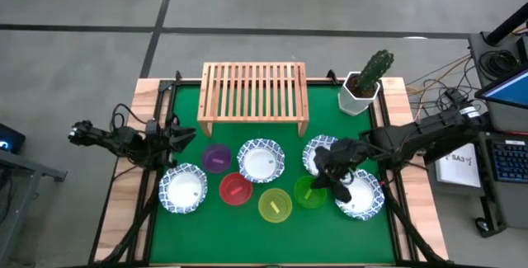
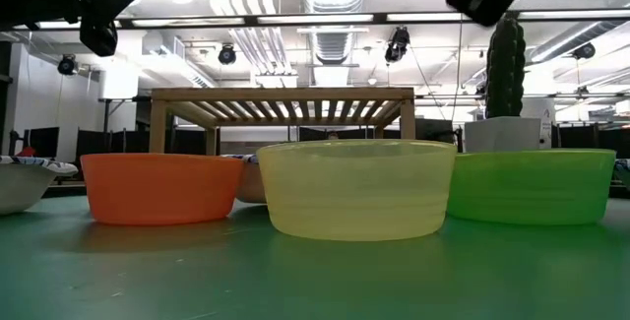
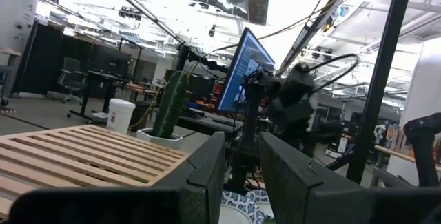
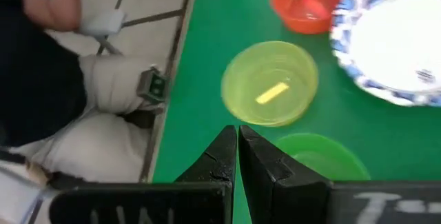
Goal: Place and stack bowls onto a shelf
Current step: Put the small green bowl on the shelf
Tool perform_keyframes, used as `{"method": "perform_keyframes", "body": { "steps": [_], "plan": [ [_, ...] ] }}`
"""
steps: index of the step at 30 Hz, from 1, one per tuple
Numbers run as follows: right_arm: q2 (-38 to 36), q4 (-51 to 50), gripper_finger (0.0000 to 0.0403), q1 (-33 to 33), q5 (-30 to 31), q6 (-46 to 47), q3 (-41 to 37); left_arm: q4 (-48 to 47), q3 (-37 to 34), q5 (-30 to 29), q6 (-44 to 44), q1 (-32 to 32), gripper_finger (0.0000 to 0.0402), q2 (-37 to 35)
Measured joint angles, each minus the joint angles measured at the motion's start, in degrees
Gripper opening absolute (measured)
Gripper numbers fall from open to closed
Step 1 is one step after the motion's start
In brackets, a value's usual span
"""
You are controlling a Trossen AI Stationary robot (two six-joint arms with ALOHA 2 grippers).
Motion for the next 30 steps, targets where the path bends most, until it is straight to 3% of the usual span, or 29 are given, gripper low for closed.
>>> {"method": "perform_keyframes", "body": {
  "steps": [11, 20, 23, 25, 30],
  "plan": [
    [12.8, -25.3, 0.0009, 2.3, 0.7, 1.3, 15.5, 0.1, 0.0, 0.0, 0.0, 0.0, 0.0075, 0.1],
    [22.1, -26.7, 0.0009, 2.1, 0.5, -0.2, 18.5, 0.1, 0.0, 0.0, 0.0, 0.0, 0.0075, 0.2],
    [24.3, -29.0, 0.0009, 2.0, 1.1, -4.9, 19.1, 0.0, 0.0, 0.0, 0.0, 0.0, 0.0075, 0.2],
    [25.4, -31.9, 0.0009, 2.3, 4.4, -8.1, 19.2, 0.0, 0.0, 0.0, 0.0, 0.0, 0.0075, 0.2],
    [28.1, -34.1, 0.0009, 4.1, 22.9, -9.3, 19.1, 0.0, 0.0, 0.0, 0.0, 0.0, 0.0075, 0.2]
  ]
}}
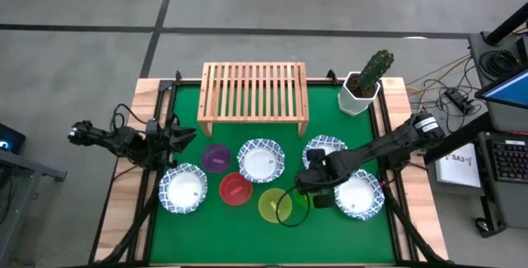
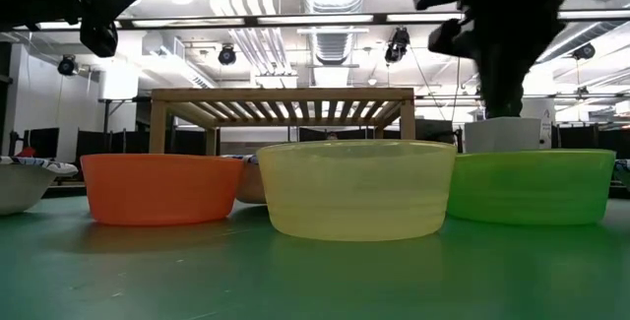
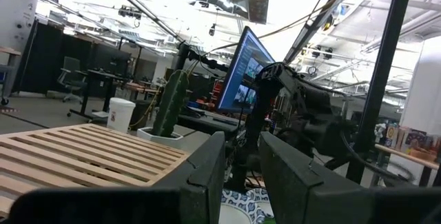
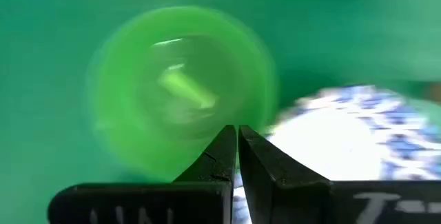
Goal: Place and stack bowls onto a shelf
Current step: Put the small green bowl on the shelf
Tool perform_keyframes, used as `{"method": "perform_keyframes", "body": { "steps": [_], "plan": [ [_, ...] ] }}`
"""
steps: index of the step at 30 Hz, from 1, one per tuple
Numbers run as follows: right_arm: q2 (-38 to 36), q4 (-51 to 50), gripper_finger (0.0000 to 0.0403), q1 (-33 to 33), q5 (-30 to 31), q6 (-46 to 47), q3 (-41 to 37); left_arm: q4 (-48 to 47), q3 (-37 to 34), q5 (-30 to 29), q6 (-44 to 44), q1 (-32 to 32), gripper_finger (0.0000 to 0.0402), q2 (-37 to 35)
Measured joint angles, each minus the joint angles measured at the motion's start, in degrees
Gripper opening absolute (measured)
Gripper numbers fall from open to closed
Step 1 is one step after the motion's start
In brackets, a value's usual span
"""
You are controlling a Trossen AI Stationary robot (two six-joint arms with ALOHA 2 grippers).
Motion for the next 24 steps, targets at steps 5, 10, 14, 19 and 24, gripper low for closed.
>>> {"method": "perform_keyframes", "body": {
  "steps": [5, 10, 14, 19, 24],
  "plan": [
    [2.4, 2.4, 0.0009, -0.3, 2.0, 0.1, 0.0, -0.1, 0.0, 0.0, 0.0, 0.0, 0.0075, 0.0],
    [4.7, 6.7, 0.0009, -0.2, 0.5, 2.5, 0.1, -0.1, 0.0, 0.0, 0.0, 0.0, 0.0075, 0.0],
    [6.0, 6.4, 0.0009, -0.3, -12.4, 7.8, 1.1, -0.3, 0.0, 0.0, 0.0, 0.0, 0.0075, 0.0],
    [5.8, 6.8, 0.0010, -0.3, -17.5, 7.7, 2.9, -0.8, 0.0, 0.0, 0.0, 0.0, 0.0075, 0.1],
    [5.7, 7.7, 0.0038, 0.0, -17.8, 9.9, 4.7, -0.9, 0.0, 0.0, 0.0, 0.0, 0.0075, 0.2]
  ]
}}
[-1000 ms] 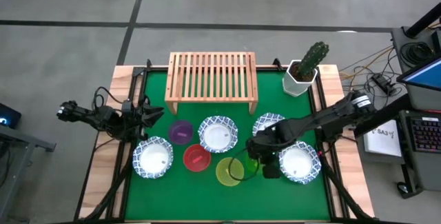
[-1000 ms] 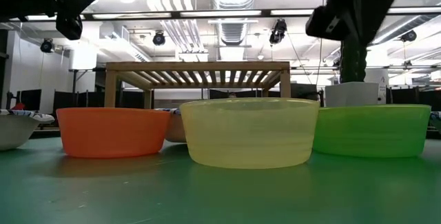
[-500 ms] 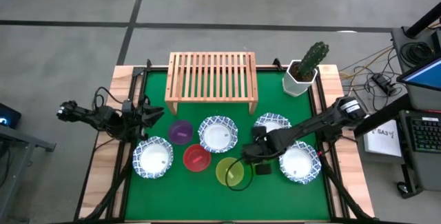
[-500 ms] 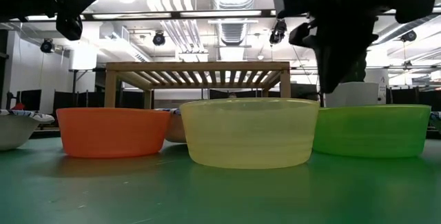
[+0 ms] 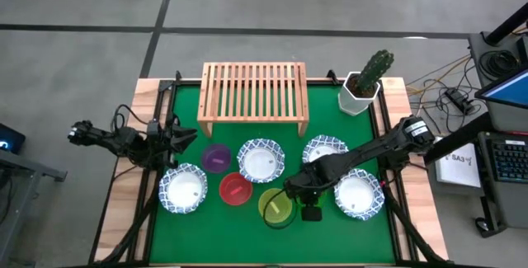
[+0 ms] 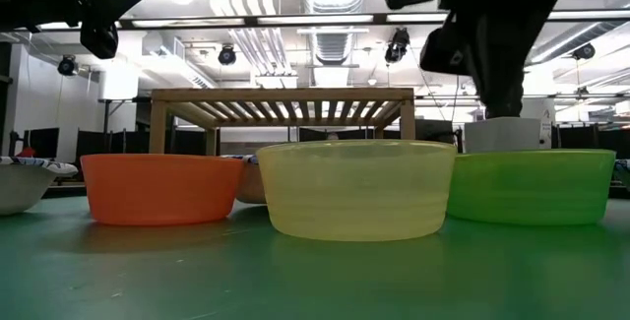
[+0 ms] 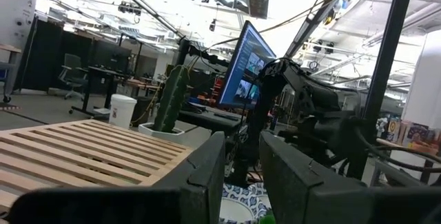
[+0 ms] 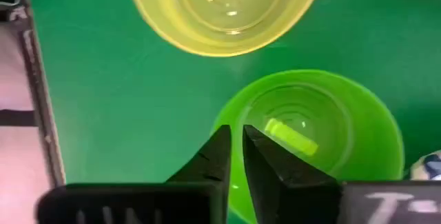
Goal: Place and stack bowls onto a shelf
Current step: Put the small green bowl on the shelf
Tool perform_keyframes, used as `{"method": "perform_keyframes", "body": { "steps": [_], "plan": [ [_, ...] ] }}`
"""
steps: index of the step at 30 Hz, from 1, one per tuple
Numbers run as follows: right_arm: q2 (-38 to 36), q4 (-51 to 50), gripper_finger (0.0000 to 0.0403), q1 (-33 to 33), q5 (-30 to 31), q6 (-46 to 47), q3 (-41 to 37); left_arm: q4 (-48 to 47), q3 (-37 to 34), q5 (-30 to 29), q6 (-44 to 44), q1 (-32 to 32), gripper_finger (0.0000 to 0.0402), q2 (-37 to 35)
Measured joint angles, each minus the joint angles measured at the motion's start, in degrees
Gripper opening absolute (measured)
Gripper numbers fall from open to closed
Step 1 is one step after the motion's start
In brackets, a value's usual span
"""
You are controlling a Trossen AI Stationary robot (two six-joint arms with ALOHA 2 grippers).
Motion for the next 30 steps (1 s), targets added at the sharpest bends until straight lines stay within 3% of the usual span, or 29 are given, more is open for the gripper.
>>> {"method": "perform_keyframes", "body": {
  "steps": [8, 11, 20, 30],
  "plan": [
    [0.0, 0.3, 0.0147, 1.2, 2.6, 6.8, 0.0, 0.0, 0.0, 0.0, 0.0, 0.0, 0.0075, 0.1],
    [0.0, 1.0, 0.0170, 1.8, 2.7, 9.3, -0.1, 0.0, 0.0, 0.0, 0.0, 0.0, 0.0075, 0.1],
    [1.3, 5.5, 0.0165, 4.1, 7.2, 14.2, -1.1, -0.1, 0.0, -0.1, 0.0, 0.0, 0.0075, 0.1],
    [8.2, 4.7, 0.0142, 4.6, 8.2, 16.8, -1.1, -0.3, 0.0, -0.1, 0.0, 0.0, 0.0075, 0.3]
  ]
}}
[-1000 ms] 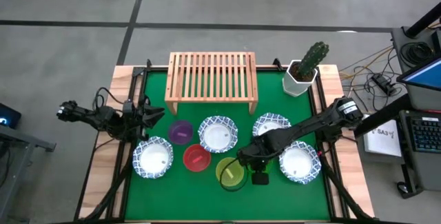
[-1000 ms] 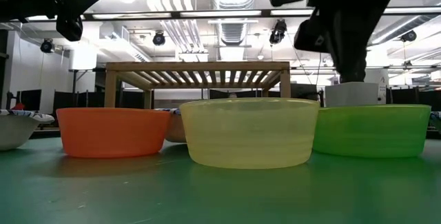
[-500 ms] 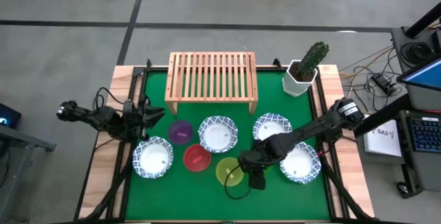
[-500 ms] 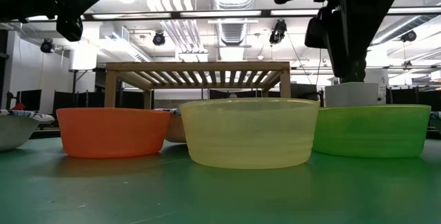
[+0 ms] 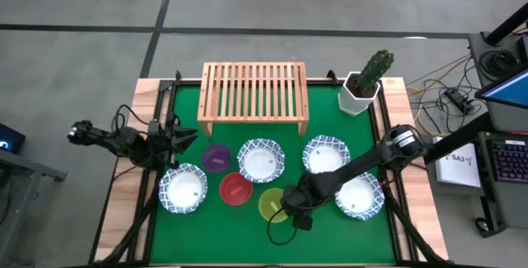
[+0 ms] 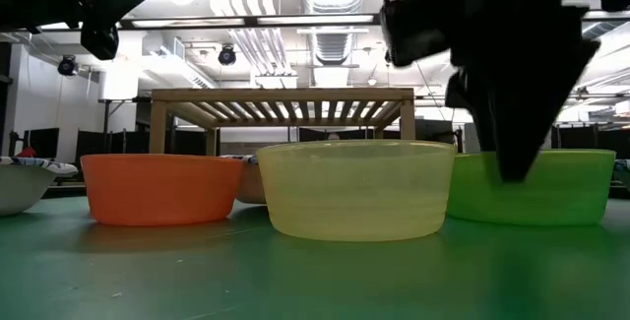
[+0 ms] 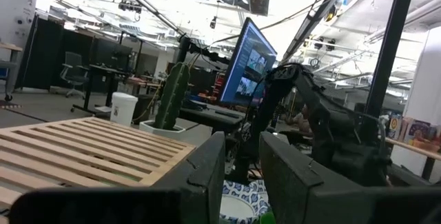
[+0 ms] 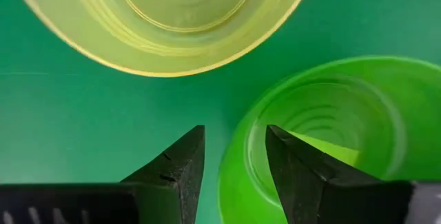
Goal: Place and stack bowls onto a shelf
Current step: Put the small green bowl on the shelf
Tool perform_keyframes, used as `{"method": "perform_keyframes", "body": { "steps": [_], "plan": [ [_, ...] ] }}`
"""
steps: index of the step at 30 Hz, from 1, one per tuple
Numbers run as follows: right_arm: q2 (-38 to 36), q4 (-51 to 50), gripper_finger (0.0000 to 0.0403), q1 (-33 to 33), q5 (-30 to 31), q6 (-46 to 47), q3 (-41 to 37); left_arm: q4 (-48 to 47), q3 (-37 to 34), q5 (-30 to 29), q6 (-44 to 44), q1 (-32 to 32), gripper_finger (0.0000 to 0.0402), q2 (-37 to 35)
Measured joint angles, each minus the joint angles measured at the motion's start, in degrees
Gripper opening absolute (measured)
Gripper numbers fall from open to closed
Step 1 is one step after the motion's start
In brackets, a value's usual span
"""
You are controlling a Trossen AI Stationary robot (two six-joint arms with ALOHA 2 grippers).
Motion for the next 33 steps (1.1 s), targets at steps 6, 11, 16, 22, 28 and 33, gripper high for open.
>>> {"method": "perform_keyframes", "body": {
  "steps": [6, 11, 16, 22, 28, 33],
  "plan": [
    [1.1, -0.1, 0.0135, 0.0, -1.7, 0.1, 0.0, 0.0, 0.0, 0.0, 0.0, 0.0, 0.0075, 0.0],
    [-0.4, 0.0, 0.0101, 0.0, -2.6, 1.4, 0.0, 0.0, 0.0, 0.0, 0.0, 0.0, 0.0075, 0.0],
    [-1.1, 0.2, 0.0048, 0.0, -2.1, 1.9, 0.0, 0.0, 0.0, 0.0, 0.0, 0.0, 0.0075, 0.0],
    [-1.1, 0.5, 0.0012, 0.0, -1.8, 1.3, 0.0, 0.0, 0.0, 0.0, 0.0, 0.0, 0.0075, 0.0],
    [-3.4, 0.7, 0.0009, 0.0, -2.8, 2.6, 0.0, 0.0, 0.0, 0.0, 0.0, 0.0, 0.0075, 0.0],
    [-6.7, 0.3, 0.0008, 0.0, -4.5, 3.4, 0.4, 0.0, 0.0, 0.0, 0.0, 0.0, 0.0075, 0.0]
  ]
}}
